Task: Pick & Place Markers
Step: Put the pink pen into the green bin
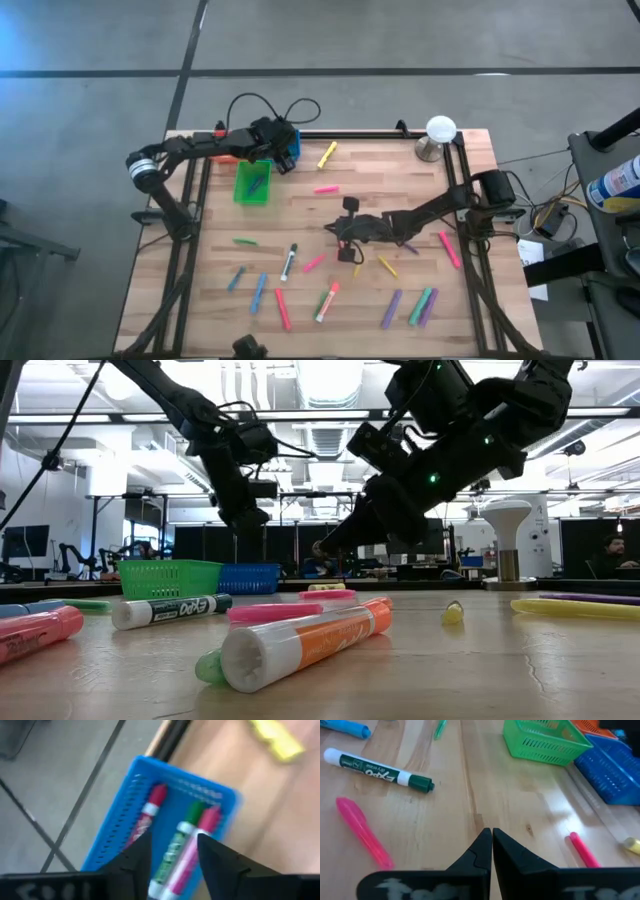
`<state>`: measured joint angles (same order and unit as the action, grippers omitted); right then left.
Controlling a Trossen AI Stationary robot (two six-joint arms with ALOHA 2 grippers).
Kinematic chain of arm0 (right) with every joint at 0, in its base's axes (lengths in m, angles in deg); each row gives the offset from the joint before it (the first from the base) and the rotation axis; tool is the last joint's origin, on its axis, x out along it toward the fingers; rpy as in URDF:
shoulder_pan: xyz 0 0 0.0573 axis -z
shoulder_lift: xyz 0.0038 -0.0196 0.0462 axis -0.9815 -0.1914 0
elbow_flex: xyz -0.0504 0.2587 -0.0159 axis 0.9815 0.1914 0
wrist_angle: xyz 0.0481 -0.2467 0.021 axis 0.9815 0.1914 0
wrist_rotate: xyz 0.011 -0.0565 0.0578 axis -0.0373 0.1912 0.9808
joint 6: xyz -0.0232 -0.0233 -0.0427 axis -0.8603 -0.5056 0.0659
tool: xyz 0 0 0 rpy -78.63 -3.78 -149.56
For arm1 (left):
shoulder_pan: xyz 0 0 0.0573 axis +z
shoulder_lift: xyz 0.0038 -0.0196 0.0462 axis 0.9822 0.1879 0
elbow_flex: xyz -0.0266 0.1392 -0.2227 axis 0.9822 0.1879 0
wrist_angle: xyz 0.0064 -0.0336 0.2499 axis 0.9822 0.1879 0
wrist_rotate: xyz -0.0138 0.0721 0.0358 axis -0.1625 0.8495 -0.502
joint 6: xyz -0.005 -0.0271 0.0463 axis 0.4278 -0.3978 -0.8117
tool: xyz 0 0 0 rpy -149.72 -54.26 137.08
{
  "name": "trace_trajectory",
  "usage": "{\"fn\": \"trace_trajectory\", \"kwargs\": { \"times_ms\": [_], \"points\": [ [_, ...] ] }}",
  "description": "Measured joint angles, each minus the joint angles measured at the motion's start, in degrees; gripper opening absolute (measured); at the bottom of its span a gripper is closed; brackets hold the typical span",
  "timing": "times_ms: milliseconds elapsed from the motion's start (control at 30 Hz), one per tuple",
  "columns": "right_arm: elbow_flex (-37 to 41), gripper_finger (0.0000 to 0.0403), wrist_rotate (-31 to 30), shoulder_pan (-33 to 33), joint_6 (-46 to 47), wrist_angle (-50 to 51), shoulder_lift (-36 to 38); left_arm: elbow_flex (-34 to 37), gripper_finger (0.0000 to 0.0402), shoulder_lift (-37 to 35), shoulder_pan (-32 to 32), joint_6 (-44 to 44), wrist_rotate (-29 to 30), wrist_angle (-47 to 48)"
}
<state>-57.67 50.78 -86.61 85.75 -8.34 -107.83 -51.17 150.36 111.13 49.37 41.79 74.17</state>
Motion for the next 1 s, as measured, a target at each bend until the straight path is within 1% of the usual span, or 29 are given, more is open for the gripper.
{"fn": "trace_trajectory", "kwargs": {
  "times_ms": [67,133,200,267,300,367,467,567,633,733,800,867,900,1000],
  "points": [
    [0.4,0.0008,0.0,0.0,-0.2,1.4,1.8,2.0,0.0119,-1.1,-2.4,0.2,0.0,-2.9],
    [1.6,0.0008,-0.2,0.0,-0.9,1.6,3.8,5.0,0.0084,-3.0,-4.7,0.9,-0.6,-8.2],
    [3.6,0.0008,-0.2,0.0,-1.1,0.7,6.2,9.7,0.0046,-5.4,-6.6,2.7,-4.3,-16.2],
    [6.0,0.0008,-0.2,0.0,-1.1,-1.5,8.6,15.6,0.0015,-8.1,-8.5,5.0,-10.3,-26.7],
    [7.4,0.0008,-0.2,0.0,-1.0,-2.5,9.7,18.9,0.0008,-9.4,-9.5,6.4,-12.7,-32.4],
    [9.7,0.0008,-0.2,0.0,-0.5,-4.0,11.8,25.6,0.0006,-12.1,-11.5,9.0,-16.1,-45.3],
    [12.0,0.0008,-0.1,0.6,1.1,-4.4,14.4,34.9,0.0003,-15.2,-14.7,11.6,-16.9,-62.2],
    [13.2,0.0008,0.0,1.9,3.6,-4.4,15.7,41.7,0.0002,-17.2,-16.9,14.5,-16.7,-74.0],
    [13.4,0.0008,0.1,3.1,4.9,-4.3,15.9,44.7,0.0002,-18.6,-17.6,17.3,-16.7,-76.8],
    [13.0,0.0008,0.4,5.6,6.3,-4.3,15.3,47.5,0.0001,-20.3,-17.6,18.0,-16.6,-77.5],
    [12.4,0.0010,2.8,7.9,6.5,-4.2,14.6,49.1,0.0001,-20.9,-17.6,17.0,-16.6,-78.4],
    [11.0,0.0015,6.5,10.4,7.4,-2.9,13.4,50.3,0.0000,-21.5,-17.6,16.2,-16.6,-79.4],
    [10.1,0.0020,8.3,11.8,7.6,-1.3,12.9,50.9,0.0000,-21.7,-17.6,16.0,-16.6,-79.6],
    [6.5,0.0043,11.0,15.2,6.4,4.0,10.2,52.0,0.0000,-21.8,-17.7,15.5,-16.7,-79.8]
  ]
}}
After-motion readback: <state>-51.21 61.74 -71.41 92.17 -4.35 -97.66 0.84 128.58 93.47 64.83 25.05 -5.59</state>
